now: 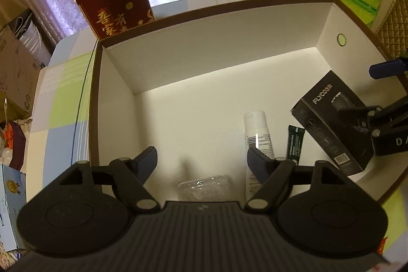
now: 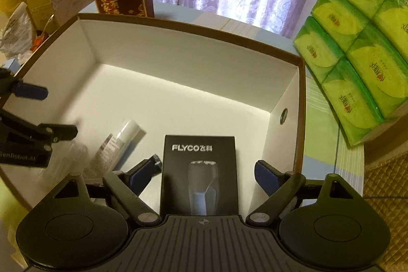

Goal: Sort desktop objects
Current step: 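Open both tools to release the items and lift out of the box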

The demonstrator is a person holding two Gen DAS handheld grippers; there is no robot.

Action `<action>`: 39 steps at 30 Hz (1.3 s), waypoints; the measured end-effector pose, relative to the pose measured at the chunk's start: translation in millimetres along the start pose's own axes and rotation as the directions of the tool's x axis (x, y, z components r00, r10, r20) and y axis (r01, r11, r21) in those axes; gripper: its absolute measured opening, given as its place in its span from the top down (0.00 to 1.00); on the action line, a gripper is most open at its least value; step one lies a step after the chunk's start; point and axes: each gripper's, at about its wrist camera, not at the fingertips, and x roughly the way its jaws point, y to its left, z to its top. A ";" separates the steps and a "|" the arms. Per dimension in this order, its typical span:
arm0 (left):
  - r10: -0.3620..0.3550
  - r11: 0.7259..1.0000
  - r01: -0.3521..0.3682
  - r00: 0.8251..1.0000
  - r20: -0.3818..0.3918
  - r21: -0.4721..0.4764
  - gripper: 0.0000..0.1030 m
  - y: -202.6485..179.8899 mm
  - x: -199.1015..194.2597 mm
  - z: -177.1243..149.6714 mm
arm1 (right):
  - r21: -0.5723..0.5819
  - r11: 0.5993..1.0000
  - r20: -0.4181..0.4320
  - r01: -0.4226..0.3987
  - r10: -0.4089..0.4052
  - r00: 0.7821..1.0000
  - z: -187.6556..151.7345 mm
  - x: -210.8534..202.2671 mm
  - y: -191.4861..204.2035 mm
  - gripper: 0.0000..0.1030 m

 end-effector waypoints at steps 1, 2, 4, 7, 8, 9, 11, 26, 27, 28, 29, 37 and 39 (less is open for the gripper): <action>-0.003 1.000 0.003 1.000 0.002 -0.001 0.26 0.4 -2.1 0.5 | -0.005 1.000 0.001 -0.001 0.001 1.000 -1.2 -1.7 0.6 0.15; -0.005 1.000 0.005 1.000 0.004 -0.002 0.25 0.4 -3.7 0.7 | -0.009 1.000 0.003 -0.003 0.003 1.000 -2.6 -3.3 1.1 0.14; -0.001 1.000 0.001 1.000 0.009 -0.002 0.24 -0.1 -7.0 0.4 | -0.011 1.000 0.003 -0.008 0.008 1.000 -5.6 -6.3 1.6 0.12; 0.001 1.000 -0.001 1.000 0.014 -0.003 0.21 -0.3 -12.3 -0.8 | -0.006 1.000 0.003 -0.014 0.014 1.000 -9.1 -10.4 2.6 0.10; 0.000 1.000 0.000 1.000 0.015 -0.005 0.18 -0.4 -13.7 -1.4 | -0.004 1.000 0.004 -0.015 0.015 1.000 -10.4 -12.1 3.3 0.08; -0.001 1.000 0.001 1.000 0.016 -0.008 0.17 -0.6 -15.6 -2.3 | -0.004 1.000 0.006 -0.017 0.017 1.000 -12.1 -14.3 3.8 0.07; -0.004 1.000 0.004 1.000 0.020 -0.013 0.17 -0.6 -19.9 -3.9 | 0.005 1.000 0.015 -0.020 0.020 1.000 -14.8 -18.4 4.4 0.04; 0.021 0.999 -0.016 0.996 0.086 -0.052 0.13 2.8 -67.1 -11.7 | 0.099 0.994 0.140 -0.048 0.034 0.990 -27.8 -64.5 7.4 0.02; 0.024 0.998 -0.019 0.996 0.089 -0.054 0.13 3.1 -70.0 -12.5 | 0.104 0.993 0.154 -0.051 0.035 0.987 -28.2 -69.5 7.4 0.02; 0.028 0.998 -0.023 0.995 0.092 -0.056 0.13 3.3 -72.7 -13.4 | 0.102 0.993 0.160 -0.054 0.037 0.986 -28.1 -73.3 8.1 0.02; 0.030 0.998 -0.025 0.995 0.094 -0.060 0.13 3.7 -75.6 -14.6 | 0.102 0.994 0.166 -0.049 0.031 0.986 -28.3 -77.9 9.2 0.02; 0.039 0.996 -0.029 0.992 0.122 -0.086 0.13 5.7 -97.9 -24.0 | 0.078 0.997 0.252 -0.007 -0.013 0.968 -39.0 -101.7 17.4 0.02; 0.045 0.995 -0.033 0.990 0.133 -0.092 0.13 5.6 -104.3 -26.9 | 0.077 0.997 0.256 -0.002 -0.018 0.967 -42.5 -105.6 19.2 0.02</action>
